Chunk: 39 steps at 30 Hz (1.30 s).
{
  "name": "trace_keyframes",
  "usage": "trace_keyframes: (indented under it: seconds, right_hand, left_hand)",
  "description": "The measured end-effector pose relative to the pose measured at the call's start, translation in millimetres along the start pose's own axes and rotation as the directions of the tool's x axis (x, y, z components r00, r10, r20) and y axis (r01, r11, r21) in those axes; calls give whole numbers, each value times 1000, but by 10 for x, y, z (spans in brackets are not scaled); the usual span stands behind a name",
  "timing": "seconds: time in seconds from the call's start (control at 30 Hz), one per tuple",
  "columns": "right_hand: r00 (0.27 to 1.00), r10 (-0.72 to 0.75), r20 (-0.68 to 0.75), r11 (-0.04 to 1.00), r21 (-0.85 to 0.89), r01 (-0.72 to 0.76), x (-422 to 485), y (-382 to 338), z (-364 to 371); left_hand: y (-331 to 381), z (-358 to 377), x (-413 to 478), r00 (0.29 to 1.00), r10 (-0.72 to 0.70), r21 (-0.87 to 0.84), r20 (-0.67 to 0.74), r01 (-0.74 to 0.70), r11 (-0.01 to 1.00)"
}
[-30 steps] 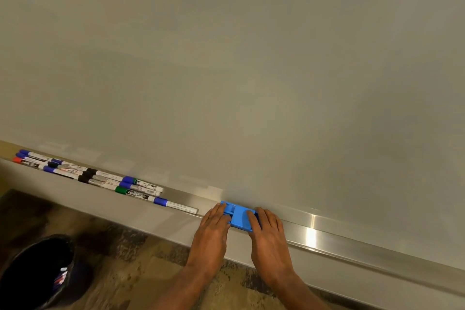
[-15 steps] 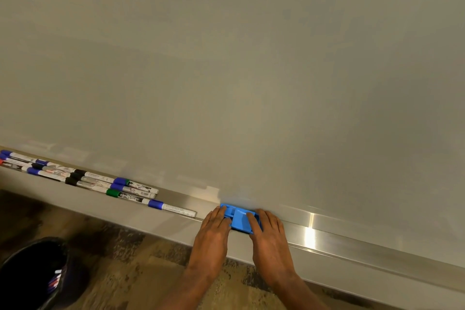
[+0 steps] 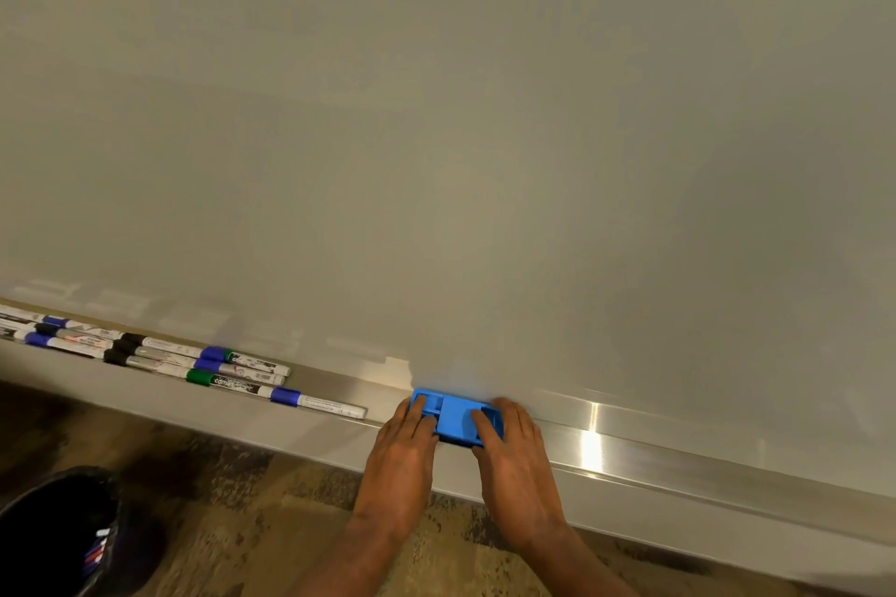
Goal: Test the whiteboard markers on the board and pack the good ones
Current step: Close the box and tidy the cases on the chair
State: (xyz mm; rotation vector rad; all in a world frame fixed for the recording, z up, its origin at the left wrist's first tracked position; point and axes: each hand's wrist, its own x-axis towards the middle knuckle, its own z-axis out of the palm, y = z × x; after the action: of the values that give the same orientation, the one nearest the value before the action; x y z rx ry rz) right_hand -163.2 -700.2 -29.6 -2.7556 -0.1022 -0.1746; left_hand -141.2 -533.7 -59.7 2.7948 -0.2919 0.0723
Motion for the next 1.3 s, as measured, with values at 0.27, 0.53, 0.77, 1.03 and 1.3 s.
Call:
trace_keyframes:
  seconds: [0.27, 0.53, 0.77, 1.03, 1.3]
  right_hand:
    - [989, -51, -138, 995, -89, 39, -176, 94, -116]
    - [996, 4, -87, 991, -132, -16, -472, 8, -508]
    - [988, 128, -89, 977, -160, -141, -949, 21, -1070]
    - [961, 239, -139, 944, -199, -264, -1751, 431, -1817]
    - [896, 369, -245, 891, -182, -417, -2750, 1145, -2516]
  left_hand:
    - [31, -238, -111, 988, 62, -25, -144, -67, 997]
    - [414, -441, -308, 988, 88, -228, -131, -116, 967]
    - [978, -782, -595, 976, 216, -153, -22, -217, 964]
    - [1932, -1061, -1124, 964, 264, -100, 40, -259, 961]
    - [3212, -956, -1629, 907, 419, -155, 32, -410, 899]
